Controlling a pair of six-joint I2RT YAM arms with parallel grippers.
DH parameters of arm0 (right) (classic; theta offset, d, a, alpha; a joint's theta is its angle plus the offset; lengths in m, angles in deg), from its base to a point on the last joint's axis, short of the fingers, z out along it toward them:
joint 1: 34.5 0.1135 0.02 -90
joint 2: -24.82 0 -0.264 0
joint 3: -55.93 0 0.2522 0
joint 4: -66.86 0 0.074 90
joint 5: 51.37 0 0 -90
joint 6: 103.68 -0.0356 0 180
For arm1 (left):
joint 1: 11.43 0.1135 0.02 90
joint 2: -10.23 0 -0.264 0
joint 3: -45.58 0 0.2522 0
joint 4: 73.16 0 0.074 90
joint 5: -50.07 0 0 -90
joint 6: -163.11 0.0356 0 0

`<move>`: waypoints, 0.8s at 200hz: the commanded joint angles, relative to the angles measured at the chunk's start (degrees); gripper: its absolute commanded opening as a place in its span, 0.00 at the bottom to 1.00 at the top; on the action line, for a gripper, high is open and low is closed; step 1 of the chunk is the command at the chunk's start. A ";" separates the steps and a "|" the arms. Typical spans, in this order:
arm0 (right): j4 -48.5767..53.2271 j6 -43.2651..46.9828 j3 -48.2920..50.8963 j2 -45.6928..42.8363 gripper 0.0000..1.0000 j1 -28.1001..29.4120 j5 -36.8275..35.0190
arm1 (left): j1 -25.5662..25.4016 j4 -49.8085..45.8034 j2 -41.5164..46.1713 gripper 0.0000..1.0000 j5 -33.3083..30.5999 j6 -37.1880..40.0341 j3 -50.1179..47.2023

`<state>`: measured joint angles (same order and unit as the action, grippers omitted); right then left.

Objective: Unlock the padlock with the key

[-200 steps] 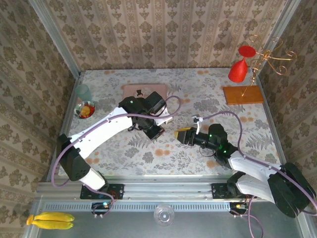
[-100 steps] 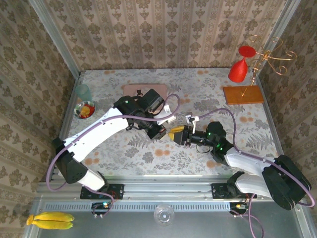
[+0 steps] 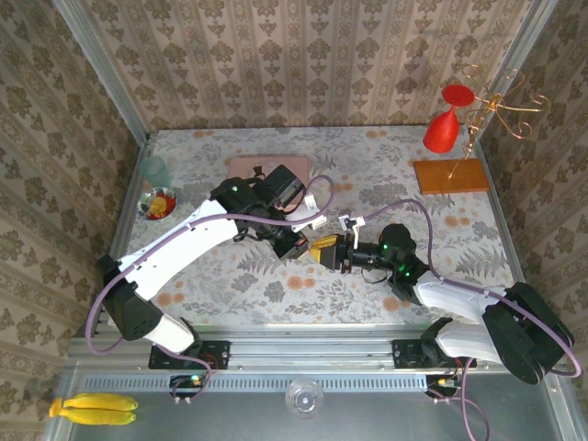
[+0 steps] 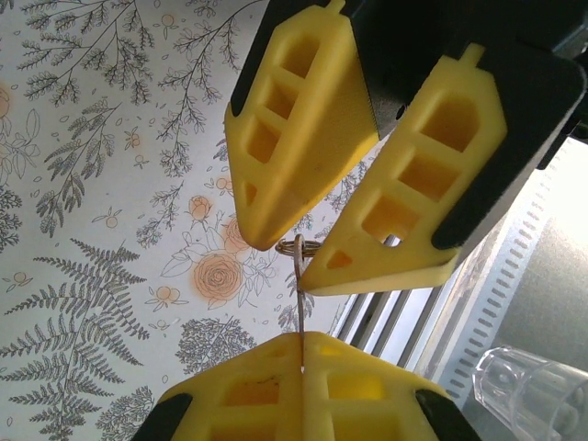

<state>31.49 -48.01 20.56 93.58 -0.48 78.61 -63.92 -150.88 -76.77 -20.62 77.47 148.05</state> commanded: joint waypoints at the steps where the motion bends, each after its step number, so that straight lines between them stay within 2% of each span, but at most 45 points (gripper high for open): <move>1: -0.09 2.03 -1.45 -0.45 0.27 0.34 1.59 | 0.28 -1.34 2.16 0.00 0.71 1.53 1.05; 40: 1.32 3.18 -1.44 -1.16 0.25 0.34 1.07 | 1.26 -0.48 2.72 0.00 1.86 1.52 0.06; 90: 1.18 2.96 -2.25 -1.25 0.17 0.43 1.40 | 1.33 -0.35 2.81 0.00 3.42 1.52 -0.46; 123: 1.55 3.08 -2.52 -2.21 0.21 0.43 0.87 | 1.07 -0.53 2.78 0.00 3.98 1.64 -1.16; 160: 2.36 3.90 -2.81 -2.66 0.20 0.85 1.39 | 0.90 -0.78 2.82 0.00 4.12 1.92 -1.47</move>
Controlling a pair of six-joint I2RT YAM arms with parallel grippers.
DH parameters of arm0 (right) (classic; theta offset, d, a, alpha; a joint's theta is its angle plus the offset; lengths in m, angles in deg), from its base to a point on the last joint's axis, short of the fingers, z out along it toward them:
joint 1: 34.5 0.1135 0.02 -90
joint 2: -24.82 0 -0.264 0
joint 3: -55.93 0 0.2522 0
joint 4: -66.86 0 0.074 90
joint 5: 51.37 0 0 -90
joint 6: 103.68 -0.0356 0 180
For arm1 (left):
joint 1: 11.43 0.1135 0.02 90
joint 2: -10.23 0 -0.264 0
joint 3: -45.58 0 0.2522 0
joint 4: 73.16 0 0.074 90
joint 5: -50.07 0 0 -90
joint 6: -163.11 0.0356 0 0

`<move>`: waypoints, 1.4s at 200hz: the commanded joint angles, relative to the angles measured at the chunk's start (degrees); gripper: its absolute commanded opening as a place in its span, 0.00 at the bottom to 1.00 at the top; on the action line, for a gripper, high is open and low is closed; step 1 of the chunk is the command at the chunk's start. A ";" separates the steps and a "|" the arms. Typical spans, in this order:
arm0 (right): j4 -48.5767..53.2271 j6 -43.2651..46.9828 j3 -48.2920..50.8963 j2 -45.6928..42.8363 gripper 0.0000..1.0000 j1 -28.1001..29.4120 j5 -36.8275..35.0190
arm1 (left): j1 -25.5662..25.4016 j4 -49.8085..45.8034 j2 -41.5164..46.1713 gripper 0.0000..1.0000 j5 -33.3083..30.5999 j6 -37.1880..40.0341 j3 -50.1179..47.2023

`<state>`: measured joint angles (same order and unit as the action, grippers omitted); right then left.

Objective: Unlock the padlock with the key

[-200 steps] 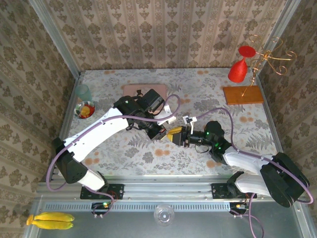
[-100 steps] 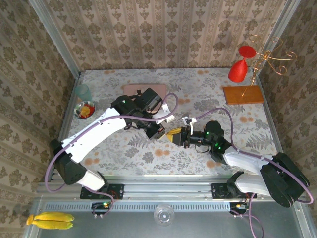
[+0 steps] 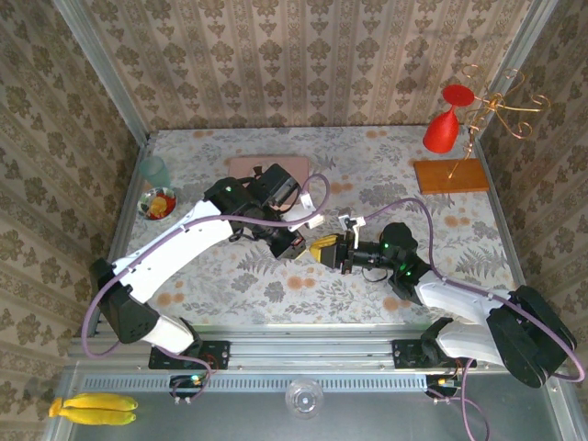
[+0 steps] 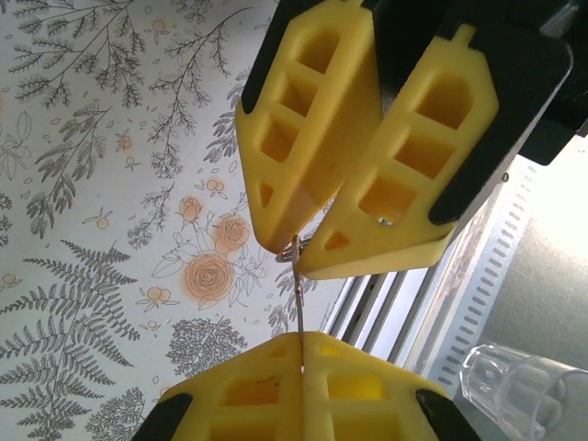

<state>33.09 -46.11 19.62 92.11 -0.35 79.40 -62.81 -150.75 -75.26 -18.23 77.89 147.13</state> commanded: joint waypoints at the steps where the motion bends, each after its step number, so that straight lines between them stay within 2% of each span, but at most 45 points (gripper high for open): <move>1: 0.85 2.09 -1.97 -1.19 0.19 0.73 0.61 | -0.22 -0.88 1.35 0.00 1.71 1.48 -0.53; 29: 2.71 3.64 -2.27 -1.28 0.16 1.44 1.07 | -0.11 -0.76 1.47 0.00 1.03 1.34 -0.34; 124: 2.01 4.74 -1.64 -1.28 0.20 1.62 1.33 | 0.42 -0.50 1.73 0.00 0.45 1.07 -0.45; 148: 2.00 4.91 -1.55 -1.59 0.16 1.62 1.17 | 0.41 -0.68 1.65 0.00 0.29 1.03 -0.56; 195: 2.52 5.00 -0.97 -2.77 0.00 1.62 0.25 | 1.40 0.43 2.04 0.00 -0.16 0.22 -0.84; 208: 2.94 4.84 -0.99 -3.10 0.00 1.62 -0.14 | 1.92 1.39 2.31 0.00 -0.12 -0.35 -1.02; 226: 3.92 4.16 -1.04 -3.77 0.00 1.62 -1.68 | 3.17 4.19 3.61 0.09 0.04 -1.84 -2.07; 244: 7.34 3.47 -1.50 -5.11 0.00 1.54 -6.14 | 4.57 9.56 5.87 0.17 -1.30 -4.57 -4.35; 249: 8.46 3.38 -1.62 -5.57 0.00 1.53 -7.44 | 5.16 11.65 6.83 0.20 -2.02 -5.96 -5.40; 257: 9.70 3.33 -1.73 -6.36 0.00 1.53 -8.83 | 6.63 15.07 8.40 0.31 -2.61 -8.31 -7.30; 268: 12.01 3.09 -1.94 -7.48 0.00 1.53 -11.23 | 8.77 20.07 11.00 0.36 -3.50 -12.00 -10.67; 280: 14.55 2.57 -2.20 -8.50 0.00 1.44 -13.88 | 10.86 25.95 14.24 0.42 -7.28 -17.12 -15.17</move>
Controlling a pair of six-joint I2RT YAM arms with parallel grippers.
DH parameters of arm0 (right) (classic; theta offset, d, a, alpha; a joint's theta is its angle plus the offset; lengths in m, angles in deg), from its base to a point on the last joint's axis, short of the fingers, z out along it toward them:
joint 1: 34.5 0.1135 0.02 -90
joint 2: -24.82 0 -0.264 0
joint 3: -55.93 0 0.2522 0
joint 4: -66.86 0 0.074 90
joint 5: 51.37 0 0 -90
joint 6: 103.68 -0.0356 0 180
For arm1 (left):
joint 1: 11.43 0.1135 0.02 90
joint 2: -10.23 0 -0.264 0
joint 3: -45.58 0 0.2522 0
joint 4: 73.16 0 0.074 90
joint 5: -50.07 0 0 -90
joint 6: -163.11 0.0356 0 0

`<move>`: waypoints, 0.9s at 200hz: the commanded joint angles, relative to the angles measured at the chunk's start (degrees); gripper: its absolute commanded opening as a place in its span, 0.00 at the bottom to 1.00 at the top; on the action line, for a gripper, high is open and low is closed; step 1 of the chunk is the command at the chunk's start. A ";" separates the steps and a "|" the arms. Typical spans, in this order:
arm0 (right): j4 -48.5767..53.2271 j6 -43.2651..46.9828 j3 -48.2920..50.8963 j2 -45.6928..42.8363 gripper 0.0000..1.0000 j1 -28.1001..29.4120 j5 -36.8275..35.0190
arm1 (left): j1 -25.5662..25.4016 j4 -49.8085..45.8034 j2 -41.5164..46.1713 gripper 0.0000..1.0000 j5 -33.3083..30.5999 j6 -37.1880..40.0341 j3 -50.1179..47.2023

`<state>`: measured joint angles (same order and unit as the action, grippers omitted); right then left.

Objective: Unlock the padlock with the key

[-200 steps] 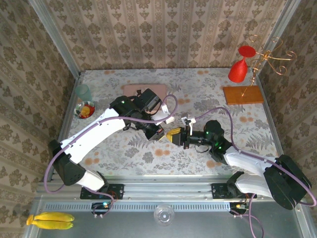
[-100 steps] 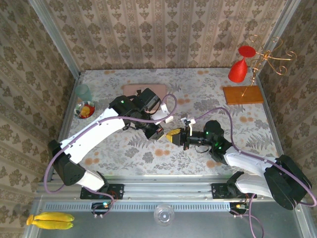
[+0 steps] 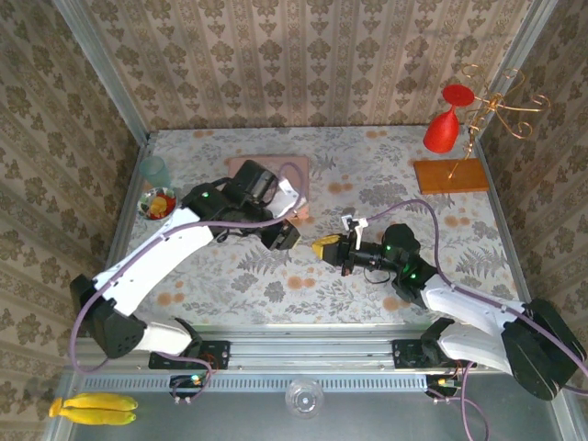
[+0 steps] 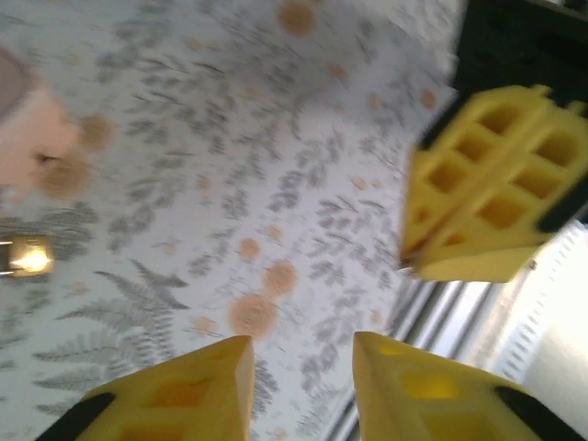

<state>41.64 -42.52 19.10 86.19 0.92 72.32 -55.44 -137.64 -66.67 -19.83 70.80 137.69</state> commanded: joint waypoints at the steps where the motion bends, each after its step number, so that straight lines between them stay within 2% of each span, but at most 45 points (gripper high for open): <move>1: 6.23 -1.07 -1.65 -2.70 0.00 0.18 -7.02 | 3.67 13.45 5.99 0.43 -5.99 -10.54 -6.22; 12: 7.34 -1.80 -1.33 -3.60 0.00 0.10 -9.69 | 6.13 20.05 9.01 0.48 -7.91 -16.45 -11.81; 27: 8.92 -3.42 -0.93 -4.53 0.00 0.09 -13.64 | 8.45 27.79 11.47 0.50 -10.23 -23.67 -19.30; 60: 9.41 -4.65 -1.17 -5.46 0.00 0.09 -14.03 | 10.47 45.55 11.60 0.55 -13.03 -31.11 -34.03; 105: 9.75 -4.32 -0.12 -7.08 0.00 0.09 -13.73 | 9.95 55.89 5.41 0.59 -20.62 -32.67 -41.35; 123: 9.24 -4.46 0.53 -7.64 0.00 0.09 -13.63 | 10.97 65.16 2.38 0.60 -19.08 -31.39 -44.81; 180: 9.01 -4.12 1.84 -9.71 0.00 0.09 -13.48 | 12.78 78.72 -8.73 0.60 -19.78 -32.11 -47.13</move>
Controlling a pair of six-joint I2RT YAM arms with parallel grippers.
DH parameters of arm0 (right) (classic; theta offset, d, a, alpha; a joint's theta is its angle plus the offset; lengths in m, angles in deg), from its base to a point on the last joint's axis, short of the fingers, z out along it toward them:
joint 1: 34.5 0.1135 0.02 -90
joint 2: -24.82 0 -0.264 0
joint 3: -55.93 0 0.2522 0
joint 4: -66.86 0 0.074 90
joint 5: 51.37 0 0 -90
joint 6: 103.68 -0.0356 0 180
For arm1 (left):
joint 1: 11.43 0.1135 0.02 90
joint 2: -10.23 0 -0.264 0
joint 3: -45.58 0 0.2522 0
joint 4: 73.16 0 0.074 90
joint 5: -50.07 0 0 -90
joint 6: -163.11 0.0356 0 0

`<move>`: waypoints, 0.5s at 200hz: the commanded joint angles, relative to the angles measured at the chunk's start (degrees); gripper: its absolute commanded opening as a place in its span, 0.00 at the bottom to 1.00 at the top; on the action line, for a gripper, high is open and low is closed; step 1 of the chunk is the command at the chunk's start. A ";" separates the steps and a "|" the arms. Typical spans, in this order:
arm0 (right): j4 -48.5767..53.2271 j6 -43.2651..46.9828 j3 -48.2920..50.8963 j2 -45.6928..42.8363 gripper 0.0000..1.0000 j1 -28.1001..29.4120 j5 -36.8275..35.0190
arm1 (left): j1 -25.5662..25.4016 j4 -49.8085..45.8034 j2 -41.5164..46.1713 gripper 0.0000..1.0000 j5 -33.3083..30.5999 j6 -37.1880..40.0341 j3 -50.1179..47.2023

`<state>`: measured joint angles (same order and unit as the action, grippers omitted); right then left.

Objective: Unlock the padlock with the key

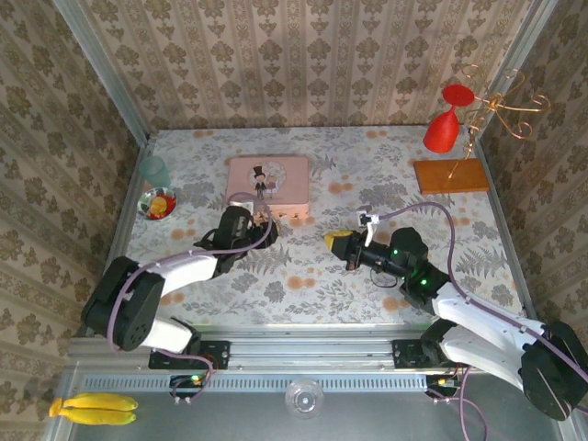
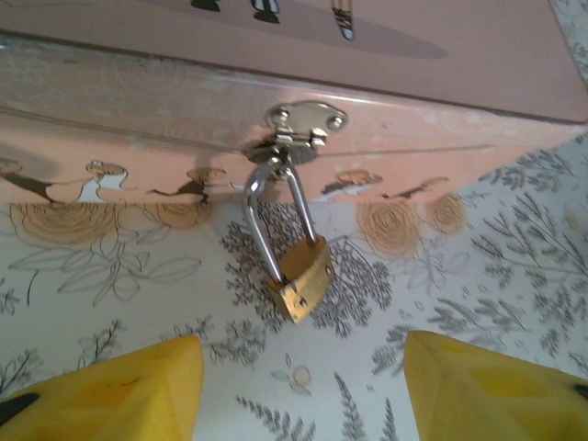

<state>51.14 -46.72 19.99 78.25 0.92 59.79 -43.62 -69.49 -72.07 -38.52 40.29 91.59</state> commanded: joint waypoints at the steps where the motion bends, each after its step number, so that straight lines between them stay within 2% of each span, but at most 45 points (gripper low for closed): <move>1: -0.50 0.08 1.01 -1.81 0.00 0.09 -0.95 | 1.01 10.90 -3.54 0.60 -1.08 -1.71 -1.04; 43: 0.17 0.17 1.62 -3.53 0.00 0.09 -0.96 | 1.77 17.19 -11.91 0.58 2.35 -4.86 0.94; 100: 1.64 0.61 2.62 -5.53 0.00 0.09 -1.56 | 1.77 19.47 -17.56 0.52 4.36 -6.82 2.68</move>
<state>51.89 -46.68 21.67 73.60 0.92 59.73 -42.06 -52.99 -87.30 -36.51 35.37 92.55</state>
